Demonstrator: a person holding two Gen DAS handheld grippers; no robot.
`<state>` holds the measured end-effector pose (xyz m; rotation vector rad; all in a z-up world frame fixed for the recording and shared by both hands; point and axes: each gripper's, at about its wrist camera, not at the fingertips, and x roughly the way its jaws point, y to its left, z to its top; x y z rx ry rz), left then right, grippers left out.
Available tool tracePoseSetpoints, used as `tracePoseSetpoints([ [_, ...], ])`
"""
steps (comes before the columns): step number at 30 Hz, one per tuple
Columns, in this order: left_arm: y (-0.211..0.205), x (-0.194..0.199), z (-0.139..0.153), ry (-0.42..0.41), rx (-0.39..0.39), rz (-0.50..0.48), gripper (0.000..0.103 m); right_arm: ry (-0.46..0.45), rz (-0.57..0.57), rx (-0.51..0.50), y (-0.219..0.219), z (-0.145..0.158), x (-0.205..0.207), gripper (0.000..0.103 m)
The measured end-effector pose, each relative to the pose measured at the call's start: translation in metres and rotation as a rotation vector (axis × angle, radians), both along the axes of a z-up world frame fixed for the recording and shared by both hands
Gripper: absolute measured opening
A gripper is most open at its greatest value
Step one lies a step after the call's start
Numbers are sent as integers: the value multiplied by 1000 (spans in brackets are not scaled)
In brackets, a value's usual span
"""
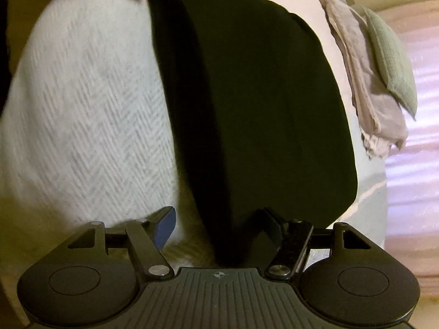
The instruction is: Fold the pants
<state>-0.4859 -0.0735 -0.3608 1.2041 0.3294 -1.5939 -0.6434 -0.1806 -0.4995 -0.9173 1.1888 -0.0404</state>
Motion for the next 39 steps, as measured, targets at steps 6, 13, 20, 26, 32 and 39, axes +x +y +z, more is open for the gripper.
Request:
tracePoseSetpoints([
  [6,21,-37,-42,-115,-59,-93,93,-43,24,-78,-16,-14,9,69],
  [13,22,-53,-80,-333,-138,-140,95,-51,6,-63,-24,-10,24,69],
  [20,16,-55,-89,-480,-161,-172,96,-132,-125,124,-37,39,30,28],
  [26,15,-50,-72,-405,-118,-123,52,-193,-187,208,-29,64,37,27],
  [32,9,-41,-44,-303,-87,-59,16,-192,-127,152,-10,48,15,49],
  [39,-24,-7,3,-65,-7,56,16,-230,64,43,24,6,-4,83],
])
